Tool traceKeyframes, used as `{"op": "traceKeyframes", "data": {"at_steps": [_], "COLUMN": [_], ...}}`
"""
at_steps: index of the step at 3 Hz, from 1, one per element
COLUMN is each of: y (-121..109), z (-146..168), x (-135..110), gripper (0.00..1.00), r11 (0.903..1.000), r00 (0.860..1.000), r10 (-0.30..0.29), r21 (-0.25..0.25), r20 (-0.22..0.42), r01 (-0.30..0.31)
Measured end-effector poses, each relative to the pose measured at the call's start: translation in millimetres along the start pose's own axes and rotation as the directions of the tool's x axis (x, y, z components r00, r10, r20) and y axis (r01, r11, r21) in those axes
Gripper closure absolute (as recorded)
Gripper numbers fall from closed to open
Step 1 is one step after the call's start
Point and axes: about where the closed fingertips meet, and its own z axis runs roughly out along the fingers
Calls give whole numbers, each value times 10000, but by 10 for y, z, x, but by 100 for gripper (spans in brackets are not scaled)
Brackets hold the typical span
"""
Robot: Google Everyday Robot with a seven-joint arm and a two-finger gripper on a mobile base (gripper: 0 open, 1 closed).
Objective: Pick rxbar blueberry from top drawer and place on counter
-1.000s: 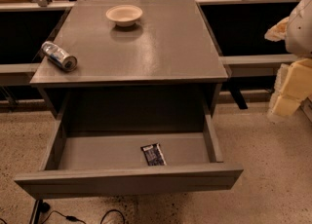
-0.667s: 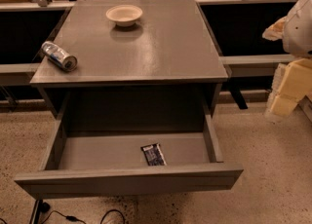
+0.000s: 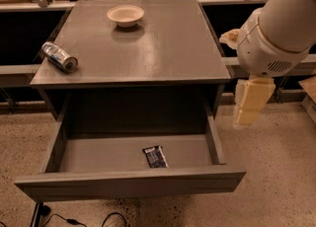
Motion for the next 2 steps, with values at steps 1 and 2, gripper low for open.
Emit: {"op": "traceKeyframes", "data": {"at_steps": [1, 2], "y": [-101, -59], "z": [43, 181], "x": [-64, -184], "gripper": [0, 0], "r11": [9980, 9940], "r00": [9989, 9944], "r10": [-437, -1021], "r21": [462, -373], "r20": [141, 287], "r01": [430, 1032]}}
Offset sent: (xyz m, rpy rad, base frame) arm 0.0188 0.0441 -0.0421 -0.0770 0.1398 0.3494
